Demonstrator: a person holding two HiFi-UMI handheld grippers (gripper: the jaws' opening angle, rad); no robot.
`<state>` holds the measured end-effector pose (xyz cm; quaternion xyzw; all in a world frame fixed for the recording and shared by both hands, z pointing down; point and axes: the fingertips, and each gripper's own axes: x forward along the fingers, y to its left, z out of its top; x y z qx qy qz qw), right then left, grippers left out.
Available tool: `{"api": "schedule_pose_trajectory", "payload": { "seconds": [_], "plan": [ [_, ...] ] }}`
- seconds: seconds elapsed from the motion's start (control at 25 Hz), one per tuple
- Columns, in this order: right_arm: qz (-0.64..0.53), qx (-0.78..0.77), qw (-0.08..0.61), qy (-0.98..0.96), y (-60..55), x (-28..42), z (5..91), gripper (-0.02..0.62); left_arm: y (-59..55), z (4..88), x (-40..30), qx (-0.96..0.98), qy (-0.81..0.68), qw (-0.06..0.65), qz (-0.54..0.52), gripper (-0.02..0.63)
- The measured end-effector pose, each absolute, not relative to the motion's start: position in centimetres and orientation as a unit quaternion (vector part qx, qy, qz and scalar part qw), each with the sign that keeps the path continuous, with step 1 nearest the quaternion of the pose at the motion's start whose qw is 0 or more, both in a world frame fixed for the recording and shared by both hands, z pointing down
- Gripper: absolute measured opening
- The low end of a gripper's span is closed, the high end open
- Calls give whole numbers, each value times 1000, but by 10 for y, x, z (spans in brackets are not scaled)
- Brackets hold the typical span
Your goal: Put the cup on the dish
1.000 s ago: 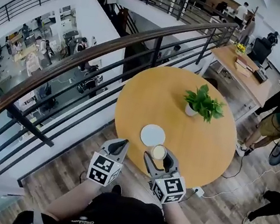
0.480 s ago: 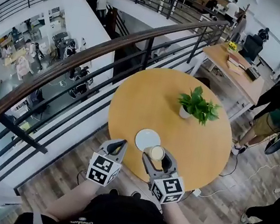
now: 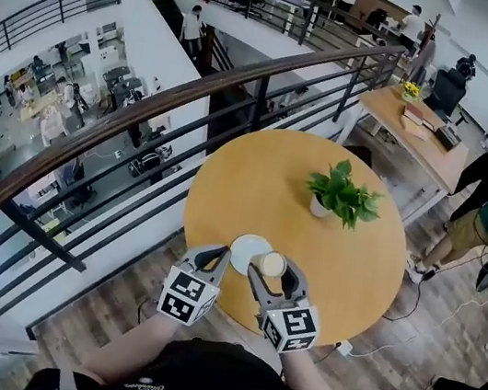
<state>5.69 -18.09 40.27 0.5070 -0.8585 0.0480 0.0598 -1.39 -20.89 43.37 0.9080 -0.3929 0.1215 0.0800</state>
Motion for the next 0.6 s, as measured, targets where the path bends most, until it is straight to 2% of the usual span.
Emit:
{"api": "schedule_pose_trajectory", "payload": {
  "seconds": [0.6],
  "plan": [
    [82,486,77,-867,-174,63,433,255,-195,463,-6,894,-408,106,152,-2]
  ]
}}
